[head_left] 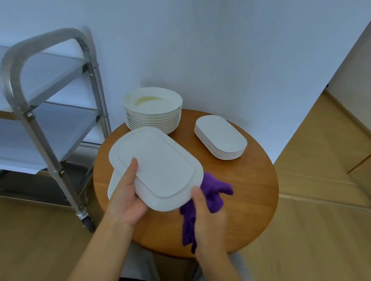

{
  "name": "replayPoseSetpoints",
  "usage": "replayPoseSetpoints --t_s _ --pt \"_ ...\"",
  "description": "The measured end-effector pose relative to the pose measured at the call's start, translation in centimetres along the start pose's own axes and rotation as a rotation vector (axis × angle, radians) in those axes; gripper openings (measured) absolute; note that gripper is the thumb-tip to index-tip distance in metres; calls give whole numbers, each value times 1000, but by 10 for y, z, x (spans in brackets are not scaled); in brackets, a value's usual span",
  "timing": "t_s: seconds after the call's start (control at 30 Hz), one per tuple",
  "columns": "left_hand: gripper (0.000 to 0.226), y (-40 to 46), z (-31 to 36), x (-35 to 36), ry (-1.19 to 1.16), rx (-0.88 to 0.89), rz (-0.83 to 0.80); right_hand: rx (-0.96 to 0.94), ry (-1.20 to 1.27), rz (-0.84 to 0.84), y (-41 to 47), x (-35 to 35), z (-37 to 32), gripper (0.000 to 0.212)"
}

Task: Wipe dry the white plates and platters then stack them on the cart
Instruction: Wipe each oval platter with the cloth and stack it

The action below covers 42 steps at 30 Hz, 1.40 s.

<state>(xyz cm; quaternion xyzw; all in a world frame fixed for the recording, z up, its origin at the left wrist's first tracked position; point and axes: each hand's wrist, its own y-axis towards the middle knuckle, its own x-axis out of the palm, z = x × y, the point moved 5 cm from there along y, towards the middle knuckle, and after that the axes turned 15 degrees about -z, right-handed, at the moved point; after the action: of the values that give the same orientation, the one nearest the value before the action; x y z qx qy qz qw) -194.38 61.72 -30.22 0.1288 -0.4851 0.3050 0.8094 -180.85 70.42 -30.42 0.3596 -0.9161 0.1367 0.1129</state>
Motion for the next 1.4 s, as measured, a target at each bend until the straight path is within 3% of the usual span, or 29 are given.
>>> replayPoseSetpoints --t_s 0.07,0.1,0.2,0.27,0.33,0.4,0.47,0.63,0.73,0.87,0.97,1.1,1.27,1.4 --pt "44 2 11 -2 105 -18 35 -153 -77 171 -4 -15 -8 23" --pt "42 3 15 -4 163 -32 55 -260 -130 159 -6 -16 -15 30" --pt "46 4 12 -7 295 -171 180 -514 -582 -57 -11 4 -30 34" --pt "48 1 1 1 367 -273 220 -570 -974 -247 -14 28 -21 45" --pt "45 -4 -7 9 435 -307 216 -554 -1110 -332 -15 40 -7 51" --pt "33 -8 -9 16 445 -272 158 -490 -1084 -347 -13 43 0 53" --pt "25 -11 -15 22 607 -222 60 -421 -1068 -311 -4 43 -4 54" --pt "40 -21 -24 46 986 -151 -30 -398 -1026 -219 33 36 -39 56" --pt "37 -20 -17 48 1063 -141 -43 -426 -970 -257 49 31 -50 56" --pt "30 -20 -9 50 1119 -149 -66 -344 -696 -269 60 21 -55 59" --pt "39 -21 -5 49 1047 -183 -105 -299 -646 -295 62 17 -54 41" --pt "23 -18 1 39 820 -129 17 -188 -424 -347 56 10 -44 17" --pt "24 -8 4 35 746 -4 167 -116 -414 -290 35 16 -21 25" --pt "29 -3 1 36 881 33 283 -44 -392 -209 13 22 4 24"
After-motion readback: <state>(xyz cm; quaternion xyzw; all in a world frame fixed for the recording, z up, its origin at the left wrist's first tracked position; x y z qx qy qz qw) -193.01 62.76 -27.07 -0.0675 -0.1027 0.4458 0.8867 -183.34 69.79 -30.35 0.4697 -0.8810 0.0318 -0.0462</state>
